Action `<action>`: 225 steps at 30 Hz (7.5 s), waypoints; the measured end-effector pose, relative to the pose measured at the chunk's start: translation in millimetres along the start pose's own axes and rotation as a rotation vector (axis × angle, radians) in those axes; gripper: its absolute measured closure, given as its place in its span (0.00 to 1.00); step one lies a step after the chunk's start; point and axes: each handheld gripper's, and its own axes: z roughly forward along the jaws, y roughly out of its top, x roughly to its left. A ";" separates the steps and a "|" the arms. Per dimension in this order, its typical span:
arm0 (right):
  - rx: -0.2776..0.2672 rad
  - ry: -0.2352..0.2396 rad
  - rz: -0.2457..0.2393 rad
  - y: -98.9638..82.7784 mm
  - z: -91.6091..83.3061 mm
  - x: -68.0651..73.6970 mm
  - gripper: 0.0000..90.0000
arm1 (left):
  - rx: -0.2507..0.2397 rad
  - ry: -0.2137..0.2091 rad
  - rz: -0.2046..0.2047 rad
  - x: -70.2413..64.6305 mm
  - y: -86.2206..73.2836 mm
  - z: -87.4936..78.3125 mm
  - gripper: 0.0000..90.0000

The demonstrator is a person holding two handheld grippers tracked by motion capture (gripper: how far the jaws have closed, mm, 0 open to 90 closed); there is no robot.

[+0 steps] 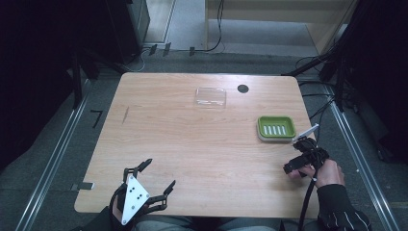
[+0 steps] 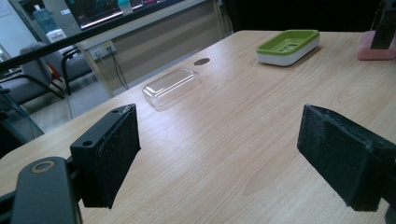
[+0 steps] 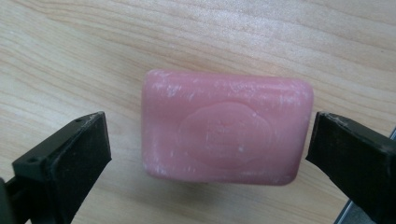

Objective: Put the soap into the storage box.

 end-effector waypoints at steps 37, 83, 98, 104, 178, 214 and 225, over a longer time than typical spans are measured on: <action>0.055 -0.018 0.000 8.7 19.9 -4.2 0.14 | -0.003 0.001 -0.001 0.2 0.0 -0.2 0.15; 0.037 -0.040 -0.040 16.7 -2.6 -2.3 0.16 | -0.005 0.000 -0.006 -0.3 0.0 0.4 0.15; 0.030 -0.044 -0.055 26.9 -9.9 -0.5 0.16 | -0.001 -0.002 -0.001 -0.1 0.0 0.4 0.15; 0.026 -0.047 -0.072 32.2 -12.1 1.5 0.16 | -0.001 -0.002 -0.001 0.0 0.0 0.4 0.15; -0.019 -0.059 -0.103 92.9 -36.7 4.8 0.16 | -0.001 -0.001 -0.002 0.0 -0.2 0.6 0.15; -0.060 -0.056 -0.093 126.9 -42.3 13.1 0.16 | 0.001 -0.002 -0.003 0.2 -0.4 1.1 0.15; -0.077 -0.054 -0.066 133.9 -40.9 12.7 0.16 | 0.003 -0.003 -0.005 0.5 -0.4 1.0 0.15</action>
